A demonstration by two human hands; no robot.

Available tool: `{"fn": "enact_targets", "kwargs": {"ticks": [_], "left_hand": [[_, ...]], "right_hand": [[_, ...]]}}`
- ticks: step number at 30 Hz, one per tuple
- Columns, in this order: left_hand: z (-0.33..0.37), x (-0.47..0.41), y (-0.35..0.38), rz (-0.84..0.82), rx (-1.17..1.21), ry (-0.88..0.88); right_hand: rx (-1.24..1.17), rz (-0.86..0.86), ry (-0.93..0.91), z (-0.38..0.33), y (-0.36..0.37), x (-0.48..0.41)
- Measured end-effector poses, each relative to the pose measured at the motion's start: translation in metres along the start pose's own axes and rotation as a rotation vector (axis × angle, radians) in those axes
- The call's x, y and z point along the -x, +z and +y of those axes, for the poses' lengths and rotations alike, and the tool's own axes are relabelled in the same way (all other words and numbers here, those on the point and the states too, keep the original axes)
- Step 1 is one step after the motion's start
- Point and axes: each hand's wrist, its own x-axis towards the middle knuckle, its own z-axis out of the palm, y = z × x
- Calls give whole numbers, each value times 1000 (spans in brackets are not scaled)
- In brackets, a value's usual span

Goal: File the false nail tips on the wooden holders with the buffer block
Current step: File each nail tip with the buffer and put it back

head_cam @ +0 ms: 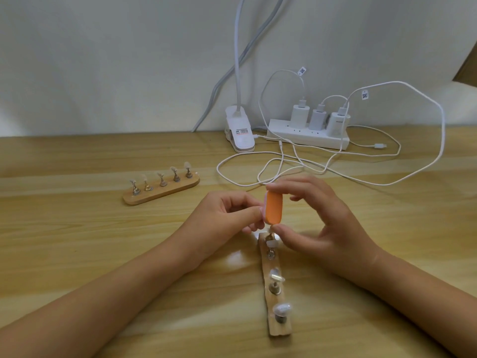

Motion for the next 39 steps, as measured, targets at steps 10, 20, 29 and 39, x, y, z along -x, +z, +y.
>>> {"fn": "enact_targets", "kwargs": {"ticks": [10, 20, 29, 39], "left_hand": [[2, 1, 1, 10, 0, -6], [2, 0, 0, 5, -5, 3], [1, 0, 0, -4, -9, 2], [1, -1, 0, 2, -4, 0]], "right_hand": [[48, 33, -24, 2, 0, 0], [7, 74, 33, 2, -1, -2], [49, -5, -22, 2, 0, 0], [76, 16, -23, -1, 0, -1]]}}
